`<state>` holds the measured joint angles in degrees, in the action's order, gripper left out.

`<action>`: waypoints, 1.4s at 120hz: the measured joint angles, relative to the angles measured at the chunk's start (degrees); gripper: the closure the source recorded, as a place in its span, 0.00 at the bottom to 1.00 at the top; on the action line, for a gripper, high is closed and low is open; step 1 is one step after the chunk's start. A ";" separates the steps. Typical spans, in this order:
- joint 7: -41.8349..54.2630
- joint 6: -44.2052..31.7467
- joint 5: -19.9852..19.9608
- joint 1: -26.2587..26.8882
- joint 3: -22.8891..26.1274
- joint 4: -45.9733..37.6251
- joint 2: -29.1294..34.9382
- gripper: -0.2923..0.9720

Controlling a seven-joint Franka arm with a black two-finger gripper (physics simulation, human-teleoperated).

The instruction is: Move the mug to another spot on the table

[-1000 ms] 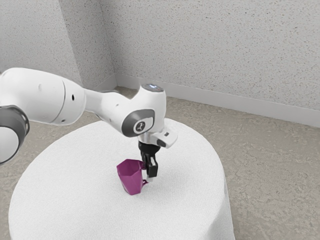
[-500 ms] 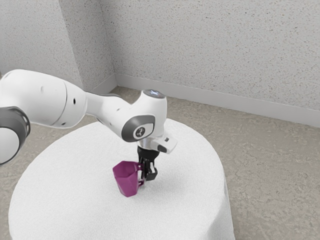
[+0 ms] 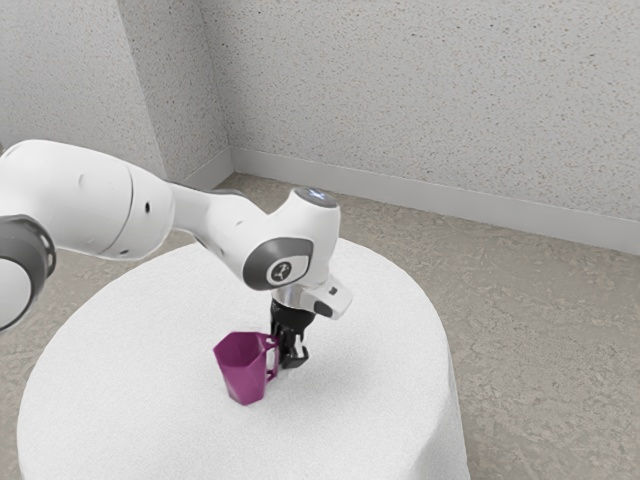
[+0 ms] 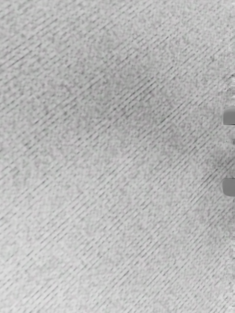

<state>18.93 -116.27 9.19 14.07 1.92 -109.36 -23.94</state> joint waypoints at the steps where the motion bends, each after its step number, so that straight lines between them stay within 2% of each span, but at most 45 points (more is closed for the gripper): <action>1: -0.04 0.16 0.02 0.01 -0.01 0.00 0.01 0.80; 23: -0.88 4.27 0.89 0.00 -0.06 0.77 0.10 0.83; 52: -1.39 8.02 2.85 -1.18 -0.53 7.39 -1.04 0.82; 76: -1.53 8.95 2.74 -3.99 -0.83 13.15 -4.87 0.82; 94: -1.58 9.12 2.75 -6.98 -0.81 15.70 -7.24 0.82; 119: -1.60 8.13 2.69 -8.57 -0.76 17.98 -10.84 0.82; 127: -1.36 7.66 2.52 -8.87 -0.75 18.58 -11.87 0.76; 148: -0.60 6.79 0.82 -8.87 -0.73 18.77 -12.26 0.48; 168: -0.07 6.38 -0.62 -8.42 -0.86 17.48 -8.95 0.34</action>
<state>18.87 -109.89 8.58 5.64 1.07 -91.88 -32.90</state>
